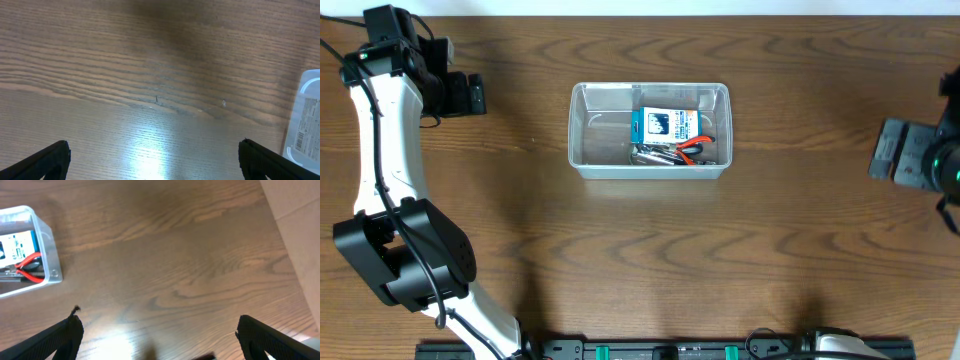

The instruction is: Pack container

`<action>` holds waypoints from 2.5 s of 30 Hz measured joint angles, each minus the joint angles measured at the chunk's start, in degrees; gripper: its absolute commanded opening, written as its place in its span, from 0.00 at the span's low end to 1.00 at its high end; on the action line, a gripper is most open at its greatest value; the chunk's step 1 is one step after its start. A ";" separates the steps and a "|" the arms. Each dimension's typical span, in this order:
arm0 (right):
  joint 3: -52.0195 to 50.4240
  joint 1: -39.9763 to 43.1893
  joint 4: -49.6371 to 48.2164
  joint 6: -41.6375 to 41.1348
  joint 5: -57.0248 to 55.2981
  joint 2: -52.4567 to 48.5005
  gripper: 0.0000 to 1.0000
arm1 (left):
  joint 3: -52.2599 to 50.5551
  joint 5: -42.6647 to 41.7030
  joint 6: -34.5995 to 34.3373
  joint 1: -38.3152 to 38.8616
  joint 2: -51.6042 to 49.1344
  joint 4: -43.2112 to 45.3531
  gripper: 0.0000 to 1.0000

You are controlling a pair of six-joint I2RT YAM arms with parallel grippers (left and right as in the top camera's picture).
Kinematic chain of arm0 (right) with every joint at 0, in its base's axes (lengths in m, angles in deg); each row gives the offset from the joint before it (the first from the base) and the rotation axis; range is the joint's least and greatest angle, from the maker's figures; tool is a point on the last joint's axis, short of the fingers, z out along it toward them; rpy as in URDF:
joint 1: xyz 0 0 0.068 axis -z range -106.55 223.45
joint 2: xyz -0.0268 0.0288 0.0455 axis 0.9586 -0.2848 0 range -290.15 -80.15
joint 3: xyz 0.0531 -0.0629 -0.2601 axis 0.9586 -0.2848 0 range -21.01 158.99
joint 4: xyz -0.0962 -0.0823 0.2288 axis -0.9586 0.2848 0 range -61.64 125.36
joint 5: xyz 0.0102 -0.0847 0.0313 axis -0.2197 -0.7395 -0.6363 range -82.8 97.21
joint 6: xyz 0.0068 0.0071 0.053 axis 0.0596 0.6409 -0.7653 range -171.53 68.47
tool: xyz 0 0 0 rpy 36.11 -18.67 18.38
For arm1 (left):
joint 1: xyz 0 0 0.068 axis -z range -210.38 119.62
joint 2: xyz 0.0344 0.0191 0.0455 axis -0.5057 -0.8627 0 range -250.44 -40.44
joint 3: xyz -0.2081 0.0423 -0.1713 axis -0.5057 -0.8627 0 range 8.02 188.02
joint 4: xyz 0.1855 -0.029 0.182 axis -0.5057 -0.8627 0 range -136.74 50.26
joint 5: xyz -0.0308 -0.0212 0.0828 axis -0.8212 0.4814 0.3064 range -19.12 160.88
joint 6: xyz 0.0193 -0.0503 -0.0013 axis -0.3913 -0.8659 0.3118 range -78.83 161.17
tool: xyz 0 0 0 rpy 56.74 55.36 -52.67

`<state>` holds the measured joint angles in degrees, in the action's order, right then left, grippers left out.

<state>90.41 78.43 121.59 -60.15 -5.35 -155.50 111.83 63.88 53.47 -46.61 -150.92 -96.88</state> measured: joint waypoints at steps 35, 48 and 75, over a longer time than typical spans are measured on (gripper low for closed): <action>-43.50 0.00 -34.67 2.64 18.56 10.27 0.99 | 0.00 -0.04 0.00 0.00 0.00 0.00 0.98; -43.52 0.00 -32.20 0.50 19.69 10.27 0.99 | 0.00 -0.04 0.00 0.00 0.00 0.00 0.98; -61.92 -0.09 -63.23 1.90 17.92 37.29 0.99 | 0.00 -0.02 0.02 0.00 0.00 0.02 0.98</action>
<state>28.49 78.34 58.36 -58.25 12.57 -118.22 111.83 63.86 53.49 -46.61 -150.92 -96.86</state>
